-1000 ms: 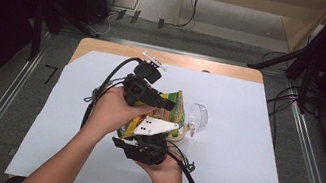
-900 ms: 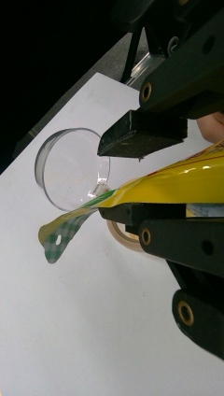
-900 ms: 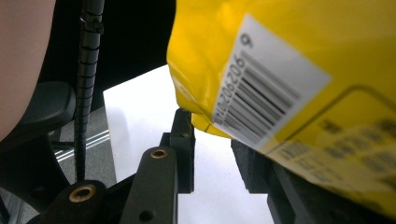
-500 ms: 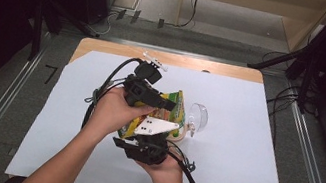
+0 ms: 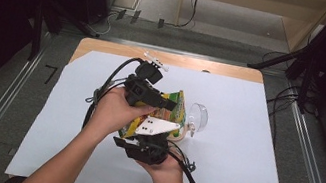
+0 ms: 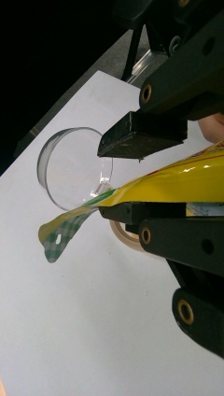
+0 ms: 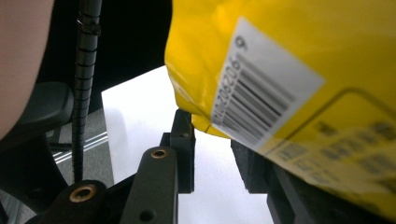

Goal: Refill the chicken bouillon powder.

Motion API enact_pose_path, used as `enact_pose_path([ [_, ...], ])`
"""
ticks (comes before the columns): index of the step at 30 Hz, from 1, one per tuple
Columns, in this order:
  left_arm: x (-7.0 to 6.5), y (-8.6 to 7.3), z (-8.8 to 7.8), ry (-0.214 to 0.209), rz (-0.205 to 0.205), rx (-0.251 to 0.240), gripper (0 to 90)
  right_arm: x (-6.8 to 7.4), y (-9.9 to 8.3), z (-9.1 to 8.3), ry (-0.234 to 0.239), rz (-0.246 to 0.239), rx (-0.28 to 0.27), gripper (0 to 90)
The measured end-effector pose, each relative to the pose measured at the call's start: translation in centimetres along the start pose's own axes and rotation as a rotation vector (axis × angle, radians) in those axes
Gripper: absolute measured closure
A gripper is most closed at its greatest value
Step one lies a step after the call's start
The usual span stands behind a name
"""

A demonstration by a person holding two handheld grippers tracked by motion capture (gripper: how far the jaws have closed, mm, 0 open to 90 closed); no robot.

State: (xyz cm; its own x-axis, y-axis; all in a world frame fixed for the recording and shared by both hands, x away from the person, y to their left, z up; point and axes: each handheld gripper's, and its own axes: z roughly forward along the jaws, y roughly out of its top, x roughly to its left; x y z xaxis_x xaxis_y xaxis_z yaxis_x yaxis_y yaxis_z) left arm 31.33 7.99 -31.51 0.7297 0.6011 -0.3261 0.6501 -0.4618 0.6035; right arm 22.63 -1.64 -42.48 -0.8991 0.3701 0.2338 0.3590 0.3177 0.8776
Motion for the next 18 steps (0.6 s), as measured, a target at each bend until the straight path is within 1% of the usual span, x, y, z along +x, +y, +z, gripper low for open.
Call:
enact_pose_path([
  [3, 0.06, 0.13, -0.14, 0.001, 0.0, -0.005, 69.2, -0.02, 0.25, -0.02, -0.001, 0.003, -0.002, 71.7],
  [8, 0.3, 0.3, -0.14, -0.005, -0.008, 0.006, 68.9, -0.02, 0.44, -0.01, 0.002, 0.012, 0.001, 71.6],
  [12, 0.5, 0.44, -0.22, -0.014, -0.016, 0.006, 68.7, -0.02, 0.65, -0.04, 0.002, 0.013, 0.001, 71.6],
  [15, 0.69, 0.51, -0.25, -0.019, -0.025, 0.006, 68.5, -0.15, 0.82, -0.04, 0.005, 0.008, 0.006, 71.6],
  [18, 0.91, 0.54, -0.24, -0.026, -0.049, 0.014, 68.6, -0.17, 0.9, 0.01, 0.01, 0.015, 0.011, 71.5],
])
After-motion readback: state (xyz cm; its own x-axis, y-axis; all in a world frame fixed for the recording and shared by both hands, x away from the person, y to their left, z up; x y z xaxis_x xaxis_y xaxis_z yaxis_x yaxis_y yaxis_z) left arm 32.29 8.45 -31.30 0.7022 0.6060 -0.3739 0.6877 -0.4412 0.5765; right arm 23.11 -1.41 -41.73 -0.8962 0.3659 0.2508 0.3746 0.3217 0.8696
